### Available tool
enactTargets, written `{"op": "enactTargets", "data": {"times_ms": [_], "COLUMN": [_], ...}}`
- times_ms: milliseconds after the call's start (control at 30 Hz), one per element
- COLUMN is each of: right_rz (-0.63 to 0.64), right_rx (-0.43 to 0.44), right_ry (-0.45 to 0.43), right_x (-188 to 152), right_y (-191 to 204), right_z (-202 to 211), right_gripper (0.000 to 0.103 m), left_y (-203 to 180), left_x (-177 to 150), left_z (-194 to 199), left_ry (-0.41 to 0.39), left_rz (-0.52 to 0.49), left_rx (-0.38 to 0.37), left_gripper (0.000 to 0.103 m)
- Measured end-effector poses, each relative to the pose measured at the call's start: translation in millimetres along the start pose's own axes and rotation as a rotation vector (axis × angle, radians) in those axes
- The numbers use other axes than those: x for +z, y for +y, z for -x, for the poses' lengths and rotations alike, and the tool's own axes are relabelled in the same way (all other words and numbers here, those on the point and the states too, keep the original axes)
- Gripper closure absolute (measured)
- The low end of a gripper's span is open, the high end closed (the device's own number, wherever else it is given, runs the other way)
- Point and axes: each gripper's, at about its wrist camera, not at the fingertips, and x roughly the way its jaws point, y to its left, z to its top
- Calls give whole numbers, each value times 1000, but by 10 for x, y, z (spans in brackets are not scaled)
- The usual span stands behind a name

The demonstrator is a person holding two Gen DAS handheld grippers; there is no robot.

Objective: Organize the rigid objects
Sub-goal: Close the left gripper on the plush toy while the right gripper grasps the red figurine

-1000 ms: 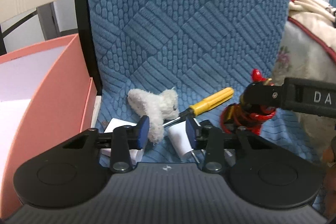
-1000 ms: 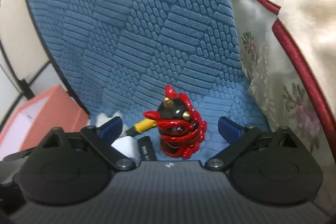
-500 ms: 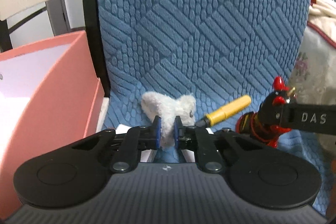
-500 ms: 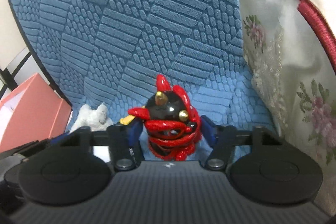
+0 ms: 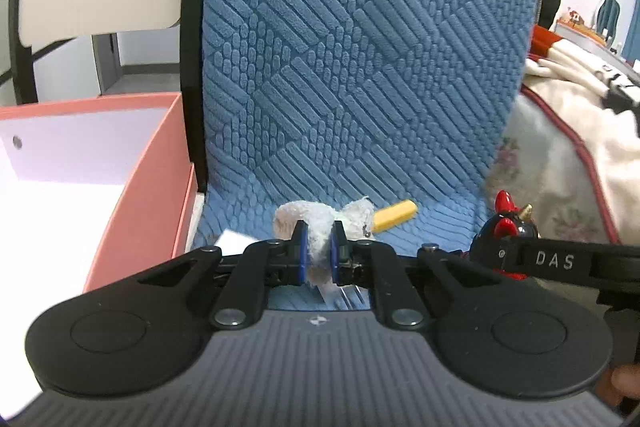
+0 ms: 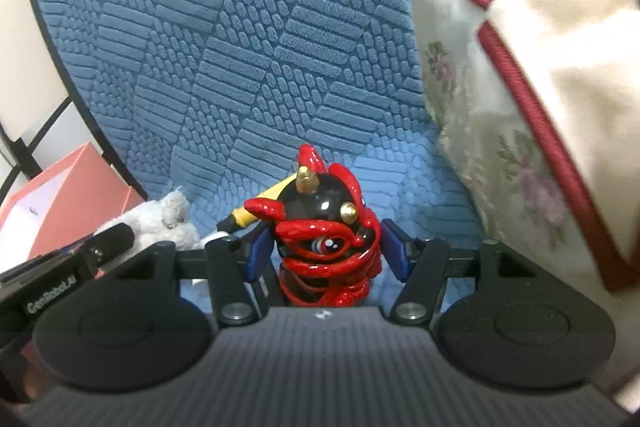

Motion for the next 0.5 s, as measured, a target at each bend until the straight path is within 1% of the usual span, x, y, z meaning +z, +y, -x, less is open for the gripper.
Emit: {"op": "enactTargets", "data": {"times_ms": [100,167,333,433,500], "right_rz": [-22,-24,-43,-45,-22], "right_rx": [-16,-14,-35,-34,-51], "right_ry": [6,-1,19,49,59], "right_x": [-38,-72,-222,-296,-323], "right_y": [-27,-25,12,42,80], "right_z": [148,261,513,591,606], "right_gripper": [42,42,42,42,42], "left_y": [-7,-14,-31,-54,-77], "left_x": [-108,-179,-358,-486,-568], "left_z": [155,256,452,520,543], "left_ry": [22,29,62,95,122], "left_rz": [3,-5,-7,-16,-21], "left_rx": [-21,-25,-32,-34,-38], "left_gripper": [90,90,90,90,90]}}
